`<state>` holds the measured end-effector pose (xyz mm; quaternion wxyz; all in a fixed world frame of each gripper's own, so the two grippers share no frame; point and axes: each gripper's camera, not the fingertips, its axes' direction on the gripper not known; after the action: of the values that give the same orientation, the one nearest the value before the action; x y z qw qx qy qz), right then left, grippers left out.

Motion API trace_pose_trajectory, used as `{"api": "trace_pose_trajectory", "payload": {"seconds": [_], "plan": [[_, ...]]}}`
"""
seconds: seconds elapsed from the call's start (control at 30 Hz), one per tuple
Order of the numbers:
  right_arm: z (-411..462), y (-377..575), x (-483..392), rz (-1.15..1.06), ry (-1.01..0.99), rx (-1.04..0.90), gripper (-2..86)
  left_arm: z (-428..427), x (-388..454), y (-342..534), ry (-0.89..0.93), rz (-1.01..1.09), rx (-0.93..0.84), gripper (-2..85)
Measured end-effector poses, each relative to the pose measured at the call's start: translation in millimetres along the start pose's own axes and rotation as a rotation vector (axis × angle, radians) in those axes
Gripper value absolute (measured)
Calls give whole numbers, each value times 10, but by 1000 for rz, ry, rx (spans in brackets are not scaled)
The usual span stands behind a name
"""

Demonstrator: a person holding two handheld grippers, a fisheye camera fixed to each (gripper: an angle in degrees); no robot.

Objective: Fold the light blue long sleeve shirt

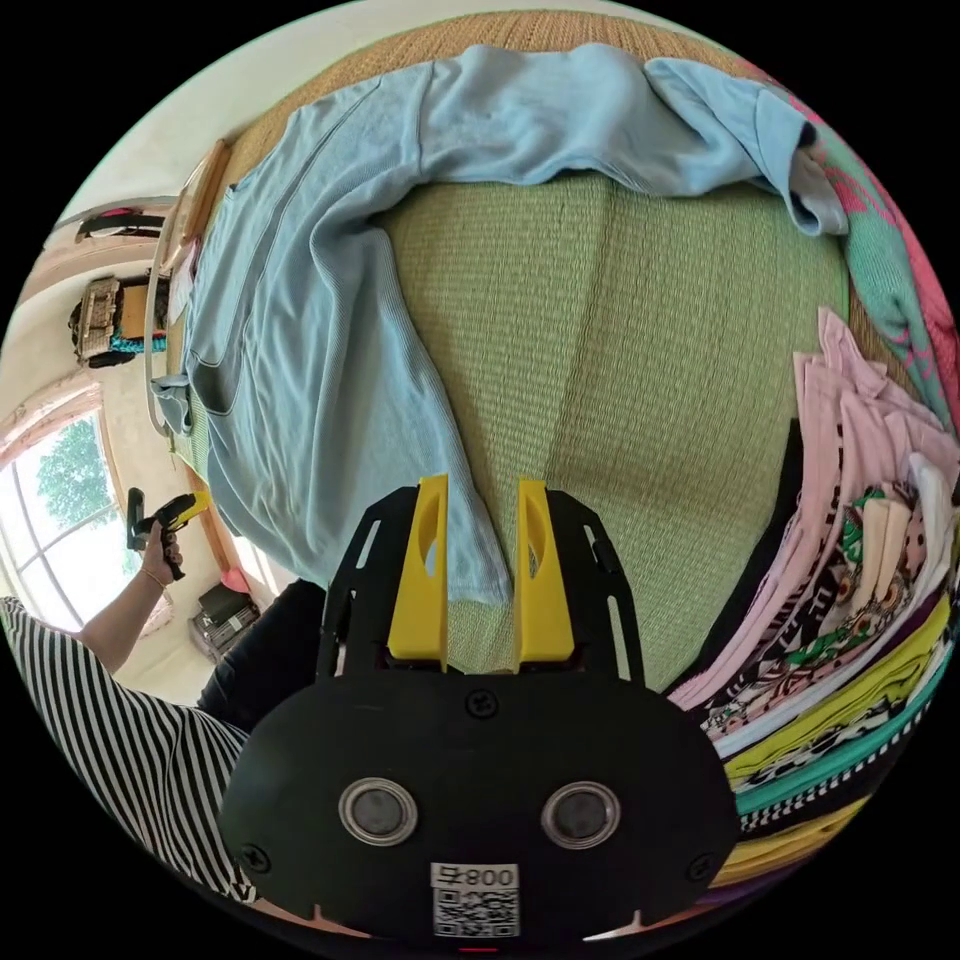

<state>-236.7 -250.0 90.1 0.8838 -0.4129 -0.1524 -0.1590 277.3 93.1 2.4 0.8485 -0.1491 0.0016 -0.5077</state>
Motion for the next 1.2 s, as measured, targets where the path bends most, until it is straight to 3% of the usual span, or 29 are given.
{"api": "trace_pose_trajectory", "payload": {"seconds": [0.4,0.63,0.87,1.2], "plan": [[587,140,59,-26,127,-63,106,880,-98,19,-38,-20,-47,22],[831,257,82,-16,85,-65,93,1247,46,95,-36,-8,-81,27],[1041,243,36,-31,181,-80,57,1440,208,146,-105,-6,-117,19],[1200,502,91,-77,41,-181,4,1372,462,587,-124,2,-165,12]]}}
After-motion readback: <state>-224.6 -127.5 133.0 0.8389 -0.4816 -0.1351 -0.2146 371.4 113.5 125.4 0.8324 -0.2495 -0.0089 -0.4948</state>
